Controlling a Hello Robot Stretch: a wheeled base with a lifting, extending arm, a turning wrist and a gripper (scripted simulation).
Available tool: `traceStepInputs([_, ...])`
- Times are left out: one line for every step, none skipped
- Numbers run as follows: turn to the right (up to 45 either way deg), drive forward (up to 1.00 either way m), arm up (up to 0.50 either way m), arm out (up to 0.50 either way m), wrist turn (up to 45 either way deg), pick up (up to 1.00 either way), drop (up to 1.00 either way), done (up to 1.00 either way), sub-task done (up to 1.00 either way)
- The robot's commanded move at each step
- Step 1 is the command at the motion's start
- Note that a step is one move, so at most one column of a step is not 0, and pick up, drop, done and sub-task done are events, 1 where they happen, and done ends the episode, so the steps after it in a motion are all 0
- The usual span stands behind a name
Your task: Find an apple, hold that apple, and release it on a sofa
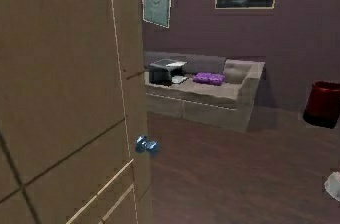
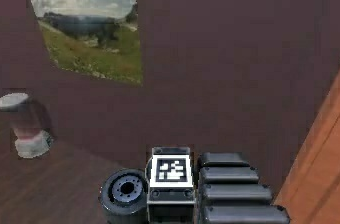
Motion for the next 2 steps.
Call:
traceStepInputs([0.0, 0.30, 0.00, 0.00, 0.0, 0.00, 0.00, 0.00, 0.00])
traceStepInputs([18.0, 0.00, 0.00, 0.00, 0.0, 0.00, 0.00, 0.00, 0.00])
